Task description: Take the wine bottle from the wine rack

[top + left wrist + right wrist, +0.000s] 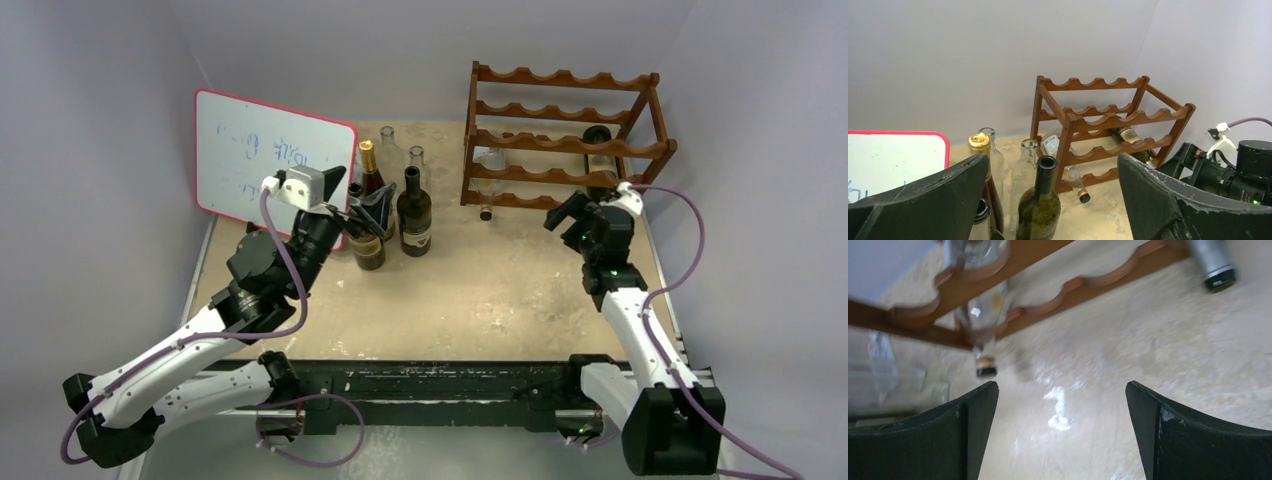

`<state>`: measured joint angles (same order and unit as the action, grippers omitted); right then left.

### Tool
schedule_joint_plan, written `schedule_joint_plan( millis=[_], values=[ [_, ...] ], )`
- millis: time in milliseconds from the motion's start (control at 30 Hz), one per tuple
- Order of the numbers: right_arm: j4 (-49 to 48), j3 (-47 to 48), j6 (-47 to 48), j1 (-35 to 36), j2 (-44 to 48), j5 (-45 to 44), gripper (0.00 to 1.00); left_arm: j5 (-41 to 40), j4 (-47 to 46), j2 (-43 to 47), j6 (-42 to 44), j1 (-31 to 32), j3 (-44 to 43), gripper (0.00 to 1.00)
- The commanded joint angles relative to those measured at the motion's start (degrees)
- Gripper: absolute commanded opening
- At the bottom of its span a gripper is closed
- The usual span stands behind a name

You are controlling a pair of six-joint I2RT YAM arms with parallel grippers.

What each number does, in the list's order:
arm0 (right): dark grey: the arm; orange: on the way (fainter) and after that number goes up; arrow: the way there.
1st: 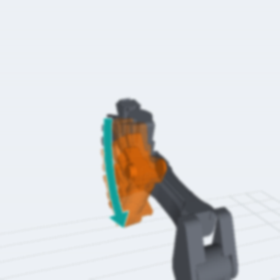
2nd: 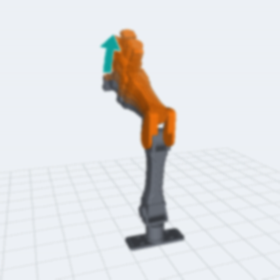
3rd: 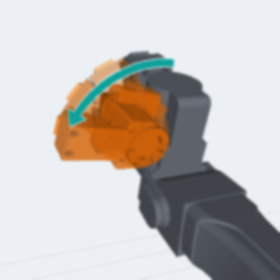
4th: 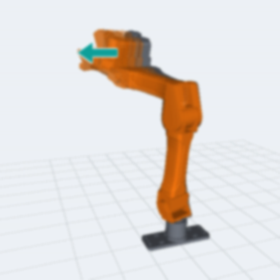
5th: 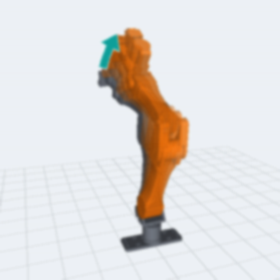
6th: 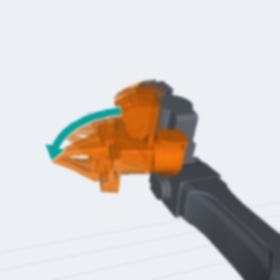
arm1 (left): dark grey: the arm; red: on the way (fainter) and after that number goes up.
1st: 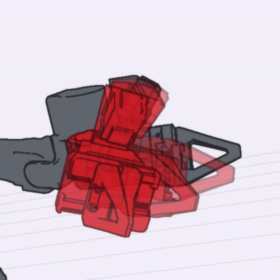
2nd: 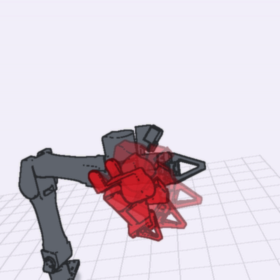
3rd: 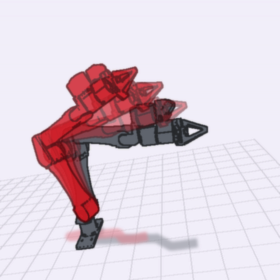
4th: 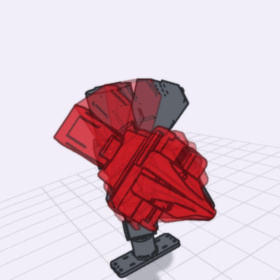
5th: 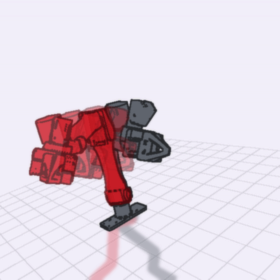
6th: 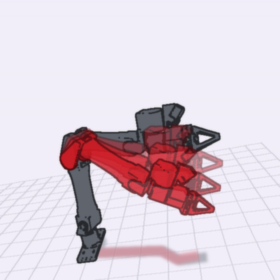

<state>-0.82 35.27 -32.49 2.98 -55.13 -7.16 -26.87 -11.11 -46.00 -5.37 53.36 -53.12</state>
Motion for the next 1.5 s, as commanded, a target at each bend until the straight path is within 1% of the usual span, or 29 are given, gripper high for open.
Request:
schedule_joint_plan(
  millis=[0, 133, 267, 467, 633, 767, 833, 933, 1133, 1200, 1267, 1467],
  values=[
    [-14.64, -4.06, -2.20, -8.70, -0.19, 3.62, 1.00, 0.11, -2.24, 0.39, -0.20, -0.24, 0.44, 1.00],
    [-19.23, -5.26, -1.87, -15.89, -4.38, 7.85, 1.00, 0.61, -2.60, 0.41, -0.17, -0.20, 0.80, 1.00],
    [-24.61, -5.21, -2.63, -20.87, -9.98, 10.84, 1.00, 0.65, -2.60, 0.20, 0.43, -0.19, 0.94, 1.00],
    [-29.67, -4.56, -2.49, -25.55, -18.45, 11.81, 0.95, -0.05, -2.92, 0.03, 1.14, -0.19, 1.31, 1.00],
    [-33.10, -3.51, -1.67, -28.70, -25.77, 13.69, 0.94, 0.08, -3.08, -0.34, 1.20, -0.19, 1.53, 1.00],
    [-35.03, -0.48, -1.08, -32.46, -32.80, 22.78, 0.90, 0.11, -3.12, -0.65, 1.24, -0.19, 1.62, 1.00],
    [-33.67, 1.36, -0.72, -33.21, -35.76, 25.51, 0.88, 0.24, -3.15, -0.75, 1.24, -0.19, 1.72, 1.00],
    [-35.88, 1.75, -0.78, -34.14, -38.53, 29.54, 0.88, 0.27, -3.12, -1.18, 1.36, -0.19, 1.71, 1.00],
    [-39.42, 3.03, -1.45, -35.28, -42.63, 34.01, 0.86, 0.68, -3.19, -1.78, 1.34, -0.21, 1.81, 1.00],
    [-39.36, 4.37, -1.46, -35.41, -44.65, 35.86, 0.83, 0.69, -3.21, -2.06, 1.34, -0.20, 1.90, 1.00],
    [-39.72, 5.33, -1.61, -35.42, -46.27, 37.59, 0.79, 0.70, -3.30, -2.45, 1.43, -0.23, 2.01, 1.00],
    [-43.22, 6.09, -3.01, -35.42, -48.61, 39.45, 0.72, 0.96, -3.21, -3.18, 1.36, -0.20, 1.98, 1.00]
  ],
)
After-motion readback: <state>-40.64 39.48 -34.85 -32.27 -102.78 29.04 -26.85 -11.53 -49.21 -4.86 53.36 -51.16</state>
